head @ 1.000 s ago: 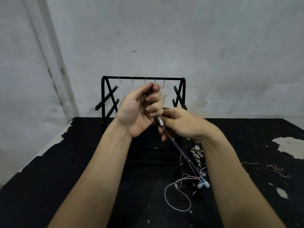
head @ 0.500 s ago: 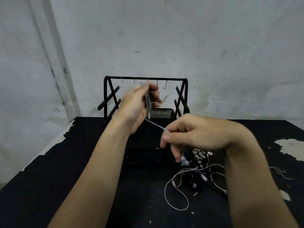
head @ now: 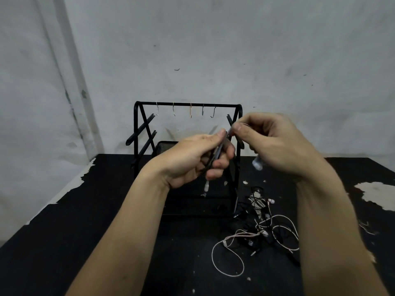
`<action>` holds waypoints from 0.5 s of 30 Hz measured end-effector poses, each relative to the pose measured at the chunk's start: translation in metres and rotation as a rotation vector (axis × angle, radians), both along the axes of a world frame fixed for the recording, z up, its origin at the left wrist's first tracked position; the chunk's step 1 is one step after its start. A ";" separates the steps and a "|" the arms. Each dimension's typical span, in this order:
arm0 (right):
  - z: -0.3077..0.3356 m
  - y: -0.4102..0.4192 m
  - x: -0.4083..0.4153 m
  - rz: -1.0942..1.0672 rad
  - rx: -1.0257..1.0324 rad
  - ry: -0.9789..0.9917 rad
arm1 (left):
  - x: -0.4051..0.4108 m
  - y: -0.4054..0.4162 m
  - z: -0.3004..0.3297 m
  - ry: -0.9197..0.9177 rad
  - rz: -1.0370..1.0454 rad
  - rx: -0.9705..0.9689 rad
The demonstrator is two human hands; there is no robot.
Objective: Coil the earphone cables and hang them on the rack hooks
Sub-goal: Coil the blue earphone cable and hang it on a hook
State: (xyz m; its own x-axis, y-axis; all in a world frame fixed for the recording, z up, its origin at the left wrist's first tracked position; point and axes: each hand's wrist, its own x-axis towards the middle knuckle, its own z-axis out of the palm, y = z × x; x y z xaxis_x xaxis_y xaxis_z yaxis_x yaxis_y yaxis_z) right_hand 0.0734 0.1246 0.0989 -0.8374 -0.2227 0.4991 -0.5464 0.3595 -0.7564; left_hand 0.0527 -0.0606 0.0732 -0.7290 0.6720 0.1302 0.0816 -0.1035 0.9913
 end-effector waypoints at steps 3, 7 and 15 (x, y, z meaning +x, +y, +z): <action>-0.006 -0.011 -0.007 0.032 -0.151 -0.019 | 0.004 0.002 -0.002 -0.028 -0.092 -0.016; -0.023 -0.028 -0.022 0.118 -0.333 -0.220 | 0.000 -0.002 -0.002 -0.002 -0.083 0.013; -0.048 -0.055 -0.039 0.271 -0.508 -0.467 | -0.013 -0.012 0.001 -0.100 -0.068 0.279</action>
